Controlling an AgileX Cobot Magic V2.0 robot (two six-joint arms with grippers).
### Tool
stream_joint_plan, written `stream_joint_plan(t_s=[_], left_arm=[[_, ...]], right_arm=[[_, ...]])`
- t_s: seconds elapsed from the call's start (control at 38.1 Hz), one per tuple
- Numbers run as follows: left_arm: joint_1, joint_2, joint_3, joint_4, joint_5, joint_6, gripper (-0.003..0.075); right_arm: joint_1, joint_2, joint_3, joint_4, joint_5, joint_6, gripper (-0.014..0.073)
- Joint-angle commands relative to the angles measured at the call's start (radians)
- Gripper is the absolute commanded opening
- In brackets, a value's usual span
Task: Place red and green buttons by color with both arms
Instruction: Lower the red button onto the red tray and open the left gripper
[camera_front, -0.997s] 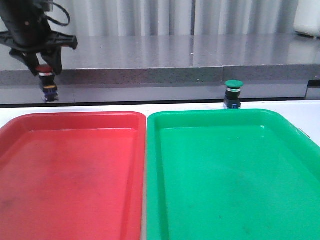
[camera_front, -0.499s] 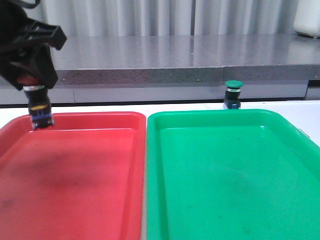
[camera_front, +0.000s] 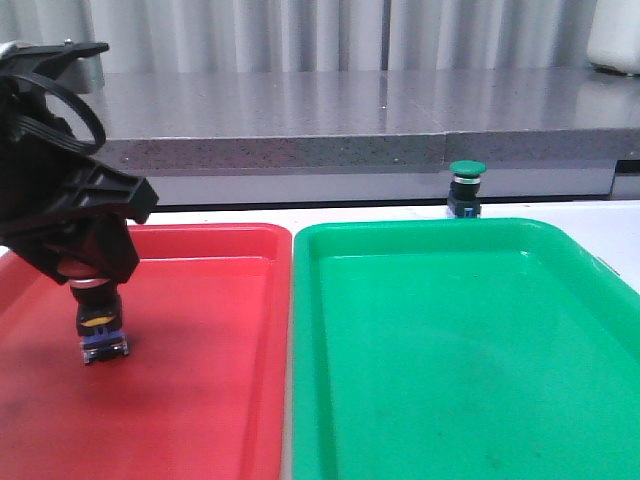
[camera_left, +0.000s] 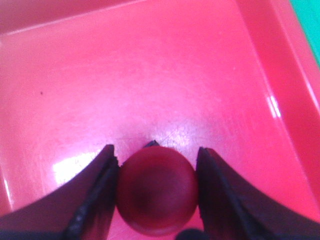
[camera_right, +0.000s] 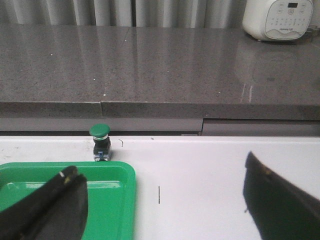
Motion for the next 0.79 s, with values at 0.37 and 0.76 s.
stream_joint_plan(t_s=[0.37, 0.76], left_arm=[[-0.01, -0.129, -0.025, -0.061, -0.041, -0.002, 0.0568], [0.213, -0.405, -0.023, 0.063, 0.077, 0.0, 0.0236]], right_arm=[[-0.007, 0.013, -0.038, 0.001, -0.08, -0.005, 0.0644], [-0.007, 0.013, -0.038, 0.001, -0.08, -0.005, 0.0644]])
